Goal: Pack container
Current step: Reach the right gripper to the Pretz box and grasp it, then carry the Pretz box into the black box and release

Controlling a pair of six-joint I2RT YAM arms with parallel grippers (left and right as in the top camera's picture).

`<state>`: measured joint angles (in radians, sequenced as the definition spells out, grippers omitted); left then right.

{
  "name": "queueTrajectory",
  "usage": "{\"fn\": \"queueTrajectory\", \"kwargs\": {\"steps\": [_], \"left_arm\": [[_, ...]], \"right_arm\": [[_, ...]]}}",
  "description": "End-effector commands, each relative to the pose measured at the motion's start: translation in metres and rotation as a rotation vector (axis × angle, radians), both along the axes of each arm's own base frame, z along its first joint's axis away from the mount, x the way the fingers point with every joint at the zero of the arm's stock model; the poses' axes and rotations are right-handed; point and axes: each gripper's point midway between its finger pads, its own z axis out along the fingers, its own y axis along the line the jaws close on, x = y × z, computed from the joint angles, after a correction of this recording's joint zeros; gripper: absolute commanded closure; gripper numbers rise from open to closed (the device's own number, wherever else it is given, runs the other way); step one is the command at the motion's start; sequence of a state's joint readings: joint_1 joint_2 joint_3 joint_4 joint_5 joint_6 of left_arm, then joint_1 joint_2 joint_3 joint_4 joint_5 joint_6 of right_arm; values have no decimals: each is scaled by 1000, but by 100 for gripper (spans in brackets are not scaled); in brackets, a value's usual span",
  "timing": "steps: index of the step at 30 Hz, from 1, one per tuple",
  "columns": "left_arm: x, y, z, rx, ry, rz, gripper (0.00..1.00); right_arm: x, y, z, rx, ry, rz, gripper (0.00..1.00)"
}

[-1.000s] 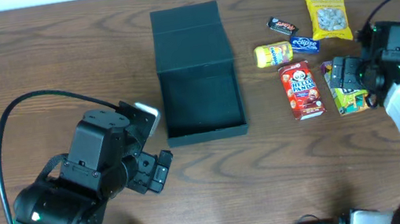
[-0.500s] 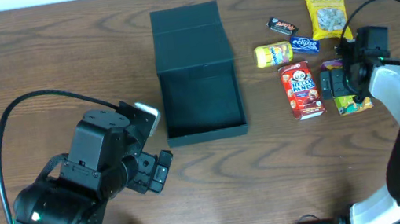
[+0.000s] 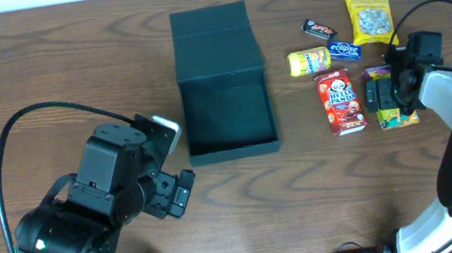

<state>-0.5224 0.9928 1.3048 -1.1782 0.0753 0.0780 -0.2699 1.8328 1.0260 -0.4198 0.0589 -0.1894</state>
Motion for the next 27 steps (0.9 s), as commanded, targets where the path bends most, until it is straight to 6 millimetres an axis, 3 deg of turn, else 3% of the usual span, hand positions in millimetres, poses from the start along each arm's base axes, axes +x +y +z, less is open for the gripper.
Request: {"fn": "queueTrajectory", "kwargs": {"steps": [1,6,10,17,24,27], "left_arm": [[0,0,4,-10,-5,7,5],[0,0,4,-10,-5,7,5],[0,0,4,-10,-5,7,5],[0,0,4,-10,-5,7,5],[0,0,4,-10,-4,7,5],[0,0,4,-10,-5,7,5]], "right_arm": [[-4,-7,-9,-9,28,-9,9],[-4,-5,-9,3,24,-26,22],[-3,0,-9,40,13,-43,23],[1,7,-2,84,16,-38,34],[13,5,22,104,12,-72,36],[29,12,50,146,-14,-53,38]]}}
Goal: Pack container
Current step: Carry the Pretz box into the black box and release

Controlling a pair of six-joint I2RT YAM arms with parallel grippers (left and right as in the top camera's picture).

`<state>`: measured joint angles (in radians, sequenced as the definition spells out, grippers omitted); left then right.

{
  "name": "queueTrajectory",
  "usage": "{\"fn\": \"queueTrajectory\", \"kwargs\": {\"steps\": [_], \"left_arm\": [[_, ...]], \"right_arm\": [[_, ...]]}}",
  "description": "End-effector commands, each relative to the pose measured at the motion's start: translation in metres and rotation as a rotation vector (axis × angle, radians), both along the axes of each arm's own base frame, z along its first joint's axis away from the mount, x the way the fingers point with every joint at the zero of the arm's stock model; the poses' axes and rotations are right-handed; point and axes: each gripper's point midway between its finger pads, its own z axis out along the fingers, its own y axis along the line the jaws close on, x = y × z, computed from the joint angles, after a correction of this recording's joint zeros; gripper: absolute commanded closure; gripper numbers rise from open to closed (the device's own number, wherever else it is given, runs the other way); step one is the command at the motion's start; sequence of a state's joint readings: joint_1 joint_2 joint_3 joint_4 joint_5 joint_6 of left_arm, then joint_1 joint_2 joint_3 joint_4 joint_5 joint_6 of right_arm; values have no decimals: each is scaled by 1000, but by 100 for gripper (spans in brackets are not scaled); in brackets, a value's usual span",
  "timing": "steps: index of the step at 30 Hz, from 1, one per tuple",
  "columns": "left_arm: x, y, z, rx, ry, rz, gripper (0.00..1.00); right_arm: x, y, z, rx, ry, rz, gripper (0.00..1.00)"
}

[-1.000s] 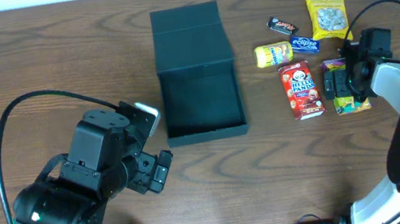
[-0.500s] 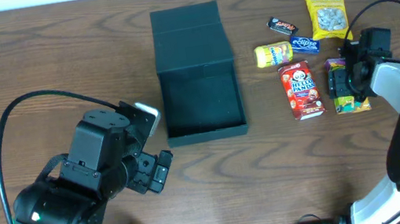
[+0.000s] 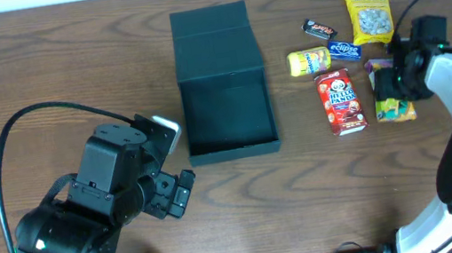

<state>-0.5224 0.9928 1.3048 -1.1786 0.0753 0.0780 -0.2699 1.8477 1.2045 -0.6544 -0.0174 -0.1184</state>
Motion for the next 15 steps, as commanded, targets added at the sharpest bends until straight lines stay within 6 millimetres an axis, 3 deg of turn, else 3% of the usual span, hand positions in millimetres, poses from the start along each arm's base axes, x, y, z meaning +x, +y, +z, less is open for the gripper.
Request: {"fn": "queueTrajectory", "kwargs": {"steps": [1,5,9,15], "left_arm": [[0,0,4,-11,-5,7,5],[0,0,4,-11,-5,7,5],[0,0,4,-11,-5,7,5],[0,0,4,-11,-5,7,5]], "right_arm": [[24,2,29,37,-64,-22,38],[43,20,67,49,-99,14,39],[58,52,97,60,-129,68,40],[72,128,126,106,-174,138,40]]}}
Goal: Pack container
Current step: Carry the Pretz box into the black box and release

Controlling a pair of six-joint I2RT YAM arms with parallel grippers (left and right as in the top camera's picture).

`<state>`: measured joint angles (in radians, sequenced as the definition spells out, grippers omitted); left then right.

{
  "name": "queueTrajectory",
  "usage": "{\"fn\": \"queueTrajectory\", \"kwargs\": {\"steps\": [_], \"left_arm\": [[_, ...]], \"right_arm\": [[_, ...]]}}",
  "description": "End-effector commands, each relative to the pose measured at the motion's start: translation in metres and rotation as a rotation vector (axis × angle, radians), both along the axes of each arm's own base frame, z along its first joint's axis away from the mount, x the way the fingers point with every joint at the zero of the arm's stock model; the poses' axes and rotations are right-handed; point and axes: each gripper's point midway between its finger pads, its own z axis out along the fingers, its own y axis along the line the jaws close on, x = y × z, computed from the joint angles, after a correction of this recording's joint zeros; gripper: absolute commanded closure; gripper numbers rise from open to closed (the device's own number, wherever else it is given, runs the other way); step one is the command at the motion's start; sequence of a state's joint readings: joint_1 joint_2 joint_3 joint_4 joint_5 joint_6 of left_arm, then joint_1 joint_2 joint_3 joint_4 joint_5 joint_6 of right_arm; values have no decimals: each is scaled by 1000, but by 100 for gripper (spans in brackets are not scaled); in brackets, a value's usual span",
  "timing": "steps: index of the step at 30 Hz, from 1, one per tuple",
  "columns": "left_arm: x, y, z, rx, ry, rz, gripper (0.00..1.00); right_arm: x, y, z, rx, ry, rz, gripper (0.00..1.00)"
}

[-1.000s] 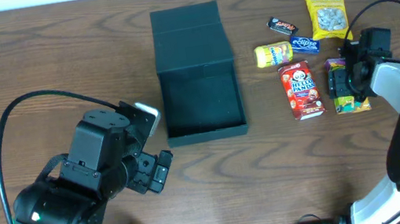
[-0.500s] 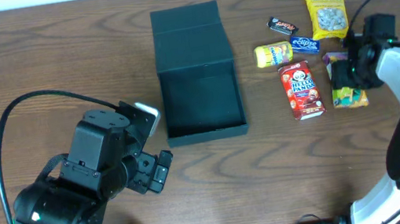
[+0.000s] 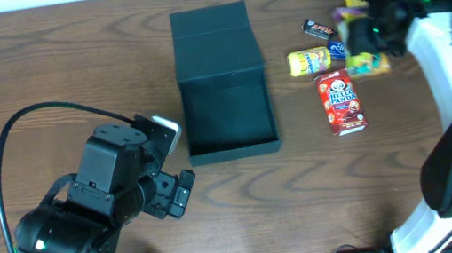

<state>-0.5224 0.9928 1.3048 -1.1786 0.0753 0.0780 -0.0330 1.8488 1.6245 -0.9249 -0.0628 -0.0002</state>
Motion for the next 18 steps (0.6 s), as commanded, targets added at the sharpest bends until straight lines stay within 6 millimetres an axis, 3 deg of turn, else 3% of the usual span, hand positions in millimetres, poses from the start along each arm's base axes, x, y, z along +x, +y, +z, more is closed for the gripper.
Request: {"fn": "queueTrajectory", "kwargs": {"steps": [1,4,8,14,18], "left_arm": [[0,0,4,-10,-5,7,5],[0,0,4,-11,-5,7,5],[0,0,4,-11,-5,7,5],[0,0,4,-10,-5,7,5],[0,0,4,-11,-5,7,5]], "right_arm": [[3,52,11,60,-18,20,40],[-6,107,11,107,-1,41,40],[-21,165,11,119,-1,34,41],[-48,220,7,50,-35,-21,42],[-66,248,-13,33,-2,-45,41]]}}
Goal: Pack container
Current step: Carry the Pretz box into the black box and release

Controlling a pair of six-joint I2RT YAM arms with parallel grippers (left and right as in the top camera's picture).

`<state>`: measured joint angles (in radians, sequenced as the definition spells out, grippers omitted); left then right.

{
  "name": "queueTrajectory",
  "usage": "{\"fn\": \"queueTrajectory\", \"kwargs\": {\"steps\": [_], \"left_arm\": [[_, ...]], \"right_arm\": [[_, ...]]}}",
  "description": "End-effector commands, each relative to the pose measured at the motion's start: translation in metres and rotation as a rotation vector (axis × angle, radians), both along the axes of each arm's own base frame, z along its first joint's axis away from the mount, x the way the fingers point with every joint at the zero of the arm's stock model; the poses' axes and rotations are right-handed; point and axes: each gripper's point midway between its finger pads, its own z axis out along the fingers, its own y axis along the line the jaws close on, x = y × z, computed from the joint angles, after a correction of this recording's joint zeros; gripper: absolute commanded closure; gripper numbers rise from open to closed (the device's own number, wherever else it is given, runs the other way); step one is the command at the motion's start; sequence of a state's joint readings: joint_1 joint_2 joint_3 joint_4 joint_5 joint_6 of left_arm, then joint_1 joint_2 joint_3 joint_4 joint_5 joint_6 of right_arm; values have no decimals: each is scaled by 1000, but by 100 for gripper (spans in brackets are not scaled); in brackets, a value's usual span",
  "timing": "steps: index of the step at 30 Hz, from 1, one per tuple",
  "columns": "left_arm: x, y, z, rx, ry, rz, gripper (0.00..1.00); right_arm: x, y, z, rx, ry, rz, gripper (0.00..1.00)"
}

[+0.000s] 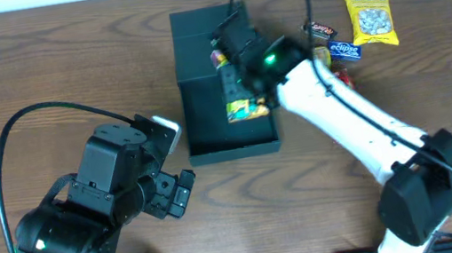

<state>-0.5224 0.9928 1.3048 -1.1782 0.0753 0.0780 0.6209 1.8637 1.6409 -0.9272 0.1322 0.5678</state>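
Note:
The black box (206, 116) stands open at mid-table, its lid (193, 25) folded back behind it. My right arm reaches across from the right, and my right gripper (233, 67) is over the box, shut on a colourful yellow-green snack packet (247, 107) that hangs over the box's inside. Whether the packet touches the box floor cannot be told. My left gripper (180, 192) rests near the box's front left corner, apart from it. Its jaws are too foreshortened to read.
A yellow nut packet (369, 15) lies at the back right, with a blue bar (344, 50) and a black bar (320, 32) next to it. A red snack box (346, 80) and a yellow sweet (320, 56) show only as slivers beside my right arm.
My right gripper has moved left with the snack packet, from above the snacks at the back right to over the open box. The left arm has not moved.
My right gripper was down at the colourful packet beside the red box. Then it had the packet lifted slightly, then held it higher over the other snacks, and now holds it over the open black box. The left arm stayed still.

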Motion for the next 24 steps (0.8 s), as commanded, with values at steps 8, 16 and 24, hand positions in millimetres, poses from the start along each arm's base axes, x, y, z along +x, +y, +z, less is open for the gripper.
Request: {"fn": "queueTrajectory", "kwargs": {"steps": [8,16,24], "left_arm": [[0,0,4,-10,-5,7,5],[0,0,4,-10,-5,7,5],[0,0,4,-10,-4,7,5]], "right_arm": [[-18,-9,-63,-178,130,-126,39],[-17,-19,-65,-236,122,-128,38],[-15,-25,-65,-245,127,-120,1]]}}
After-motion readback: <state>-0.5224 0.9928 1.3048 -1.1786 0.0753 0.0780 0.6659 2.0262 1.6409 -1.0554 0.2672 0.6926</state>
